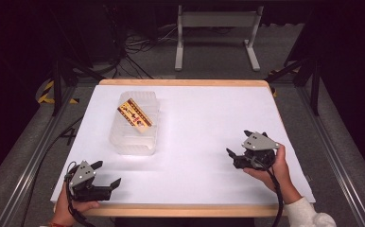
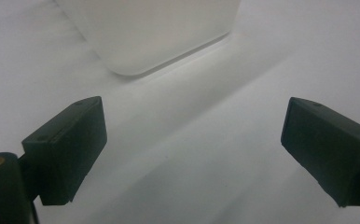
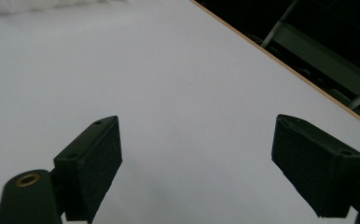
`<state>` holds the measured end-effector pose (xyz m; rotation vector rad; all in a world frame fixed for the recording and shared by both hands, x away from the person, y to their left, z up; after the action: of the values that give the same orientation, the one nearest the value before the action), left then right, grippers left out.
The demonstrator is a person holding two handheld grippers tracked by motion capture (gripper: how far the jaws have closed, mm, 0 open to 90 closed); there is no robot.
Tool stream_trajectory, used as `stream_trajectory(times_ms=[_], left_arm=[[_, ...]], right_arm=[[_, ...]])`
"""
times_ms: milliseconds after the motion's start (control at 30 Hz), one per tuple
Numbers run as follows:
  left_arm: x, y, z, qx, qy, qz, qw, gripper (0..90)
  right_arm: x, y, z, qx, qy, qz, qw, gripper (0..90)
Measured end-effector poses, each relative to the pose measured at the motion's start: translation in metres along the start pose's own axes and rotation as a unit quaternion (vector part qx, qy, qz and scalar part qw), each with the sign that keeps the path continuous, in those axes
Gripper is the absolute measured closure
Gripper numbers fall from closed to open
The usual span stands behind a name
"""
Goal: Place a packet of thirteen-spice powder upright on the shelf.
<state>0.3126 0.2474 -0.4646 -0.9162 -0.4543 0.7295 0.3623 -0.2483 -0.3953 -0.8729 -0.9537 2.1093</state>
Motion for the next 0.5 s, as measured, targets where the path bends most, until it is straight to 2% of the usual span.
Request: stream_trajectory(times_ms=[167,500], left_arm=[[0.000,0.000,-0.001,-0.001,0.000,0.002,1.0000,7.5],[0.001,-0.001,-0.003,0.000,0.001,0.002,1.0000,7.5]], right_arm=[[-0.005,0.014,0.008,0.003,0.009,-0.001,1.0000,16.4],[-0.018,0.046,0.023,0.003,0.012,-0.021,0.9997,15.2]])
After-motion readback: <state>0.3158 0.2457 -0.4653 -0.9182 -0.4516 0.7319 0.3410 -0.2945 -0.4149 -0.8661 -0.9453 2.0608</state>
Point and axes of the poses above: each handheld gripper's, and its own axes: z roughly backward along the jaws, y roughly out of its underside, x roughly to its left, the point moved 2 cm from there along -z, roughly forward along the jaws, and after that the axes turned 3 degrees about -z, right-handed, at the moved point
